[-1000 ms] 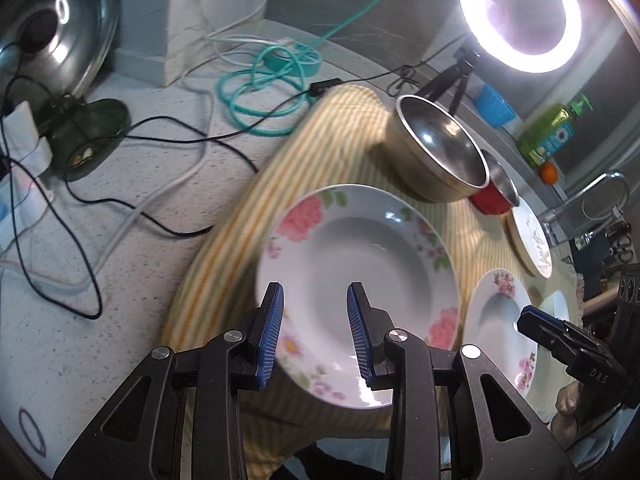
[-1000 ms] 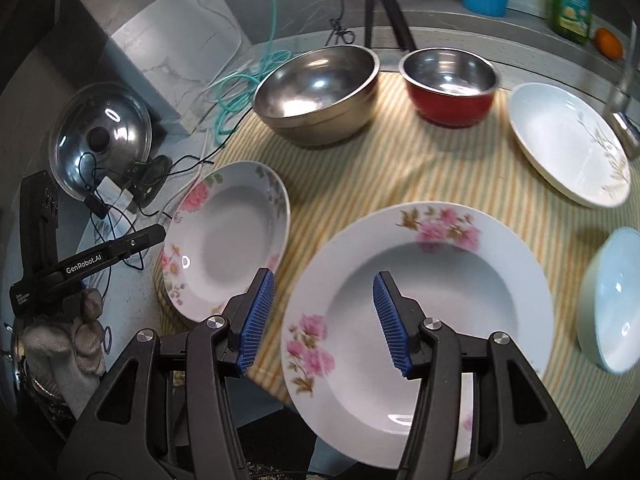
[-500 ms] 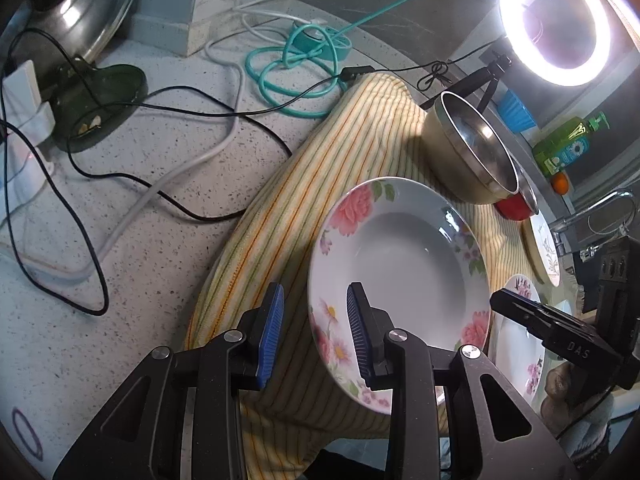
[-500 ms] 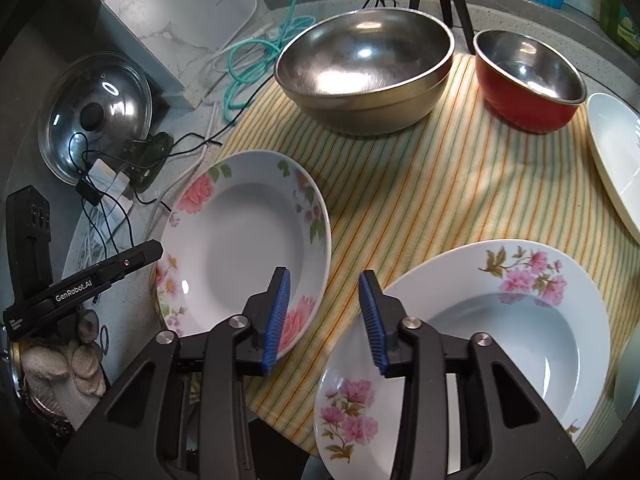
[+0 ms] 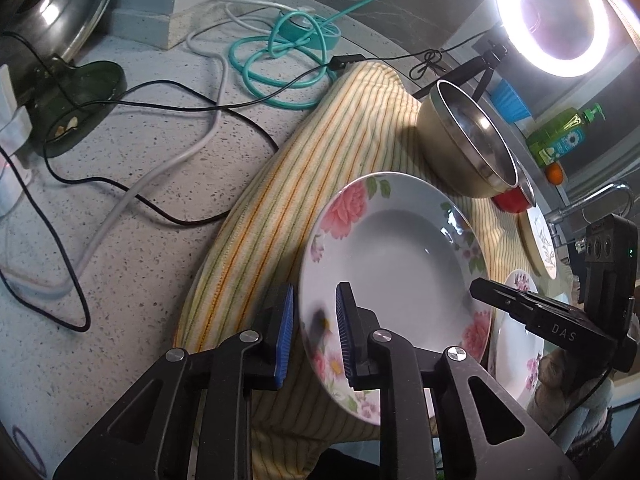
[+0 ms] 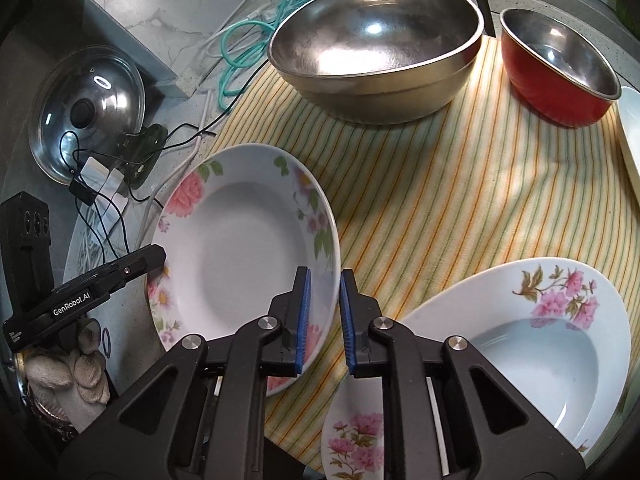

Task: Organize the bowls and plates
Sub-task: 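Lift the rose-patterned plate with the left gripper over the pink-blossom plate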

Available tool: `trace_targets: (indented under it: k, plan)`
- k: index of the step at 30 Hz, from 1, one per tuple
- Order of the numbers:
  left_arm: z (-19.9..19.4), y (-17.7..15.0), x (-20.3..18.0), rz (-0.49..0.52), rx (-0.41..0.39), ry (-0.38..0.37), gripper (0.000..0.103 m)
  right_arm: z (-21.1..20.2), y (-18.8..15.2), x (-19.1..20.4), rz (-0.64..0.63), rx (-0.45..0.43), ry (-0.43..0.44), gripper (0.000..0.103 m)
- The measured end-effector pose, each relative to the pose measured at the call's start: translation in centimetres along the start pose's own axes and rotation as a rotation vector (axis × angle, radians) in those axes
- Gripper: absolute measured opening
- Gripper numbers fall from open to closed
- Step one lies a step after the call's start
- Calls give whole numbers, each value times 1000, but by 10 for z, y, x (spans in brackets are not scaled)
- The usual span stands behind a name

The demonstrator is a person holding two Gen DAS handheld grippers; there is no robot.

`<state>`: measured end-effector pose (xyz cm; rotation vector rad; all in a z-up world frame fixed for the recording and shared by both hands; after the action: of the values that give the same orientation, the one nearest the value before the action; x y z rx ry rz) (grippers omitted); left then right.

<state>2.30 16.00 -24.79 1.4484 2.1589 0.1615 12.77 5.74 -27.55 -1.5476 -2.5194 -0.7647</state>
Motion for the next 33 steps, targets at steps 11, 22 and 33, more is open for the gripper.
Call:
trace_targets:
  k: [11,22,33]
  plan:
    - [3,2,-2,-8,7,4,19,0,2,0,14,7,10,14]
    - [-14,14,-19,16,-33,-6,19,-23,1,-6,47,-20,37,14]
    - [-22,21,-73,97,-47,-83,19,-76,-12,-37,121,-86,54,14]
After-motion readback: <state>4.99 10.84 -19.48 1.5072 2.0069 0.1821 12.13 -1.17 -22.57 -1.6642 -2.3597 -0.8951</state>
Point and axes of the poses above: each gripper's, at about its wrist camera, not at the fingertips, and z roughly the way its jaws point, x to its left, y to its top, the point moved 9 cm from there along z, roughly the way its jaws point, and after that the axes turned 5 degrees about z, right-handed, at the moved point
